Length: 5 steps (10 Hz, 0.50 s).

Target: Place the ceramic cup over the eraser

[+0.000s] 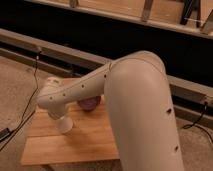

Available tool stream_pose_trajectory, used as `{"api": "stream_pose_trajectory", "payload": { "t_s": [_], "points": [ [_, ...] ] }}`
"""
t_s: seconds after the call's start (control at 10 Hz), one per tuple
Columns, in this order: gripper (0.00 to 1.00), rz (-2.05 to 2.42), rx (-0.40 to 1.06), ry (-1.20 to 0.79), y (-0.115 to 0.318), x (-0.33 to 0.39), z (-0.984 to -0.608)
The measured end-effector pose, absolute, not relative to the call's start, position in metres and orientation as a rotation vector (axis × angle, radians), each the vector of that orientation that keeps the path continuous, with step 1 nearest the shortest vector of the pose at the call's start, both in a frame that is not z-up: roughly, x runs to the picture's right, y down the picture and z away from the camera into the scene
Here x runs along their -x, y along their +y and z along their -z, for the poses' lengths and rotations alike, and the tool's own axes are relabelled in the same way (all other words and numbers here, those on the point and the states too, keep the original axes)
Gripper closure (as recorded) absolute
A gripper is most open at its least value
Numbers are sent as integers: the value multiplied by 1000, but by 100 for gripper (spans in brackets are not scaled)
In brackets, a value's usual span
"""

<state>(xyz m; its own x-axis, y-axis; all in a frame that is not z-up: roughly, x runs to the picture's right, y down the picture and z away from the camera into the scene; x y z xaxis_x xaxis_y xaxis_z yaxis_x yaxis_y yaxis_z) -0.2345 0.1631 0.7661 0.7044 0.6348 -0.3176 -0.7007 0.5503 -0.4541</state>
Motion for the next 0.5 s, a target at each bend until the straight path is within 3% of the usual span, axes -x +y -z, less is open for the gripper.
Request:
{"api": "stream_pose_trajectory", "payload": {
  "t_s": [0.3,0.5],
  "points": [
    [27,-796,591,125,165,235,-767],
    [20,-799,589,127,165,234,-767]
  ]
}}
